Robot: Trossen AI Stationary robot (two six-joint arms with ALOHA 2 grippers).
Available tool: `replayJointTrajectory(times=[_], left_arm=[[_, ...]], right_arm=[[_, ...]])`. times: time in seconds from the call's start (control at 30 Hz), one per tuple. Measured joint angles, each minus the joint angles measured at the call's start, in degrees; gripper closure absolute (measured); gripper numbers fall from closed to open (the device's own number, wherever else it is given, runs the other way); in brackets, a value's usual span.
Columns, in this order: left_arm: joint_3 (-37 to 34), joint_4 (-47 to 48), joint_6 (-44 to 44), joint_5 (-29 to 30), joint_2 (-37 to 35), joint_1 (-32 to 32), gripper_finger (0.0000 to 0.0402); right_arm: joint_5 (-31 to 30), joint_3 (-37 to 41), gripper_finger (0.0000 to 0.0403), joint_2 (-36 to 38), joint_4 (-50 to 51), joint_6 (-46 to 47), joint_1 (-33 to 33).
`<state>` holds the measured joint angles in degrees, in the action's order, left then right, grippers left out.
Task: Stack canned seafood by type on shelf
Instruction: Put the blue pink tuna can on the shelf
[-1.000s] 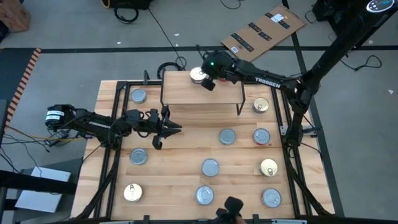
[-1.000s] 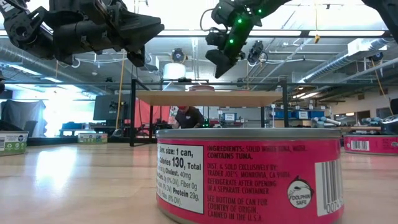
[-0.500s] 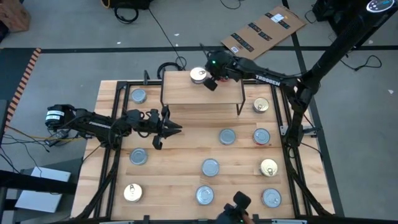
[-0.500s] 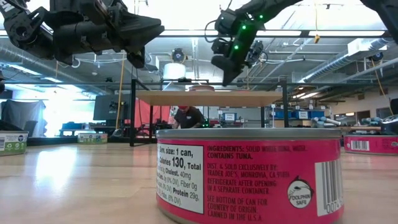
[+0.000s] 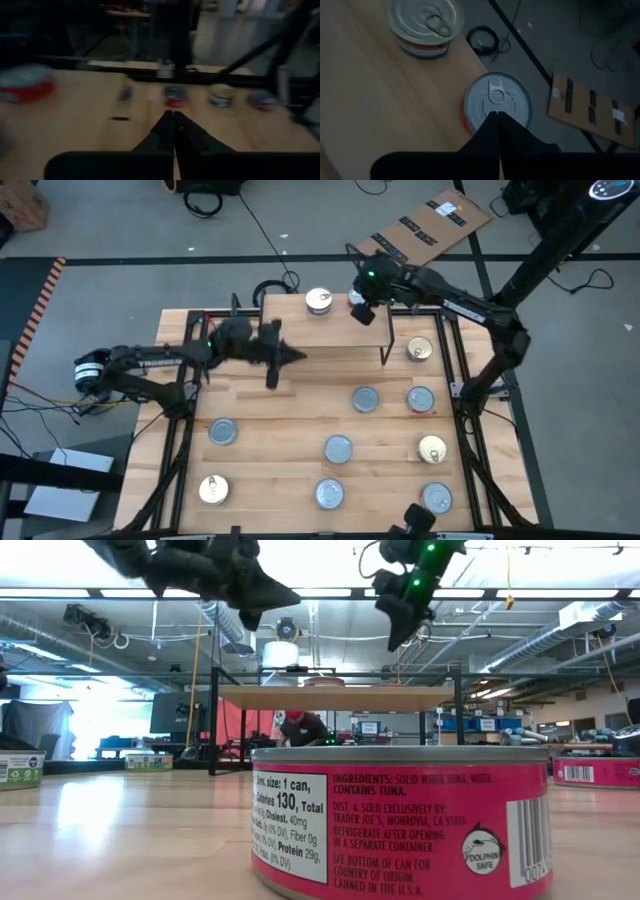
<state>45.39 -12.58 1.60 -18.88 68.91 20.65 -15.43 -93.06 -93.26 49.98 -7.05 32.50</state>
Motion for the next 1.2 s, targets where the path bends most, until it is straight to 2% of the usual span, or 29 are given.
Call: replayJointTrajectory(times=[0.17, 0.4, 0.67, 0.77, 0.87, 0.97, 1.2], left_arm=[[12.3, 15.5, 6.3, 0.0, 4.6, 7.1, 0.0399], [31.8, 35.0, 14.4, 0.0, 19.1, 13.9, 0.0400], [49.5, 46.6, 17.8, 0.5, 33.3, 17.2, 0.0400], [54.1, 49.5, 19.6, 2.6, 37.3, 17.3, 0.0400], [57.6, 51.2, 21.6, 7.2, 40.5, 17.3, 0.0401], [58.9, 52.6, 22.6, 11.0, 42.7, 17.3, 0.0401], [59.5, 56.6, 23.6, 13.9, 42.3, 17.3, 0.0401]], right_arm=[[1.3, 12.6, 0.0401, 7.7, -12.5, 0.7, -1.7], [1.2, 30.0, 0.0401, 15.9, -28.5, 5.1, -7.3], [-2.8, 40.9, 0.0401, 21.5, -38.7, 8.1, -14.3], [-4.2, 42.3, 0.0401, 22.3, -40.2, 8.6, -16.2], [-5.7, 42.4, 0.0401, 22.2, -40.3, 8.6, -17.9], [-6.4, 42.4, 0.0401, 22.2, -40.7, 8.5, -19.3], [-7.7, 42.4, 0.0400, 22.2, -41.0, 7.3, -20.8]])
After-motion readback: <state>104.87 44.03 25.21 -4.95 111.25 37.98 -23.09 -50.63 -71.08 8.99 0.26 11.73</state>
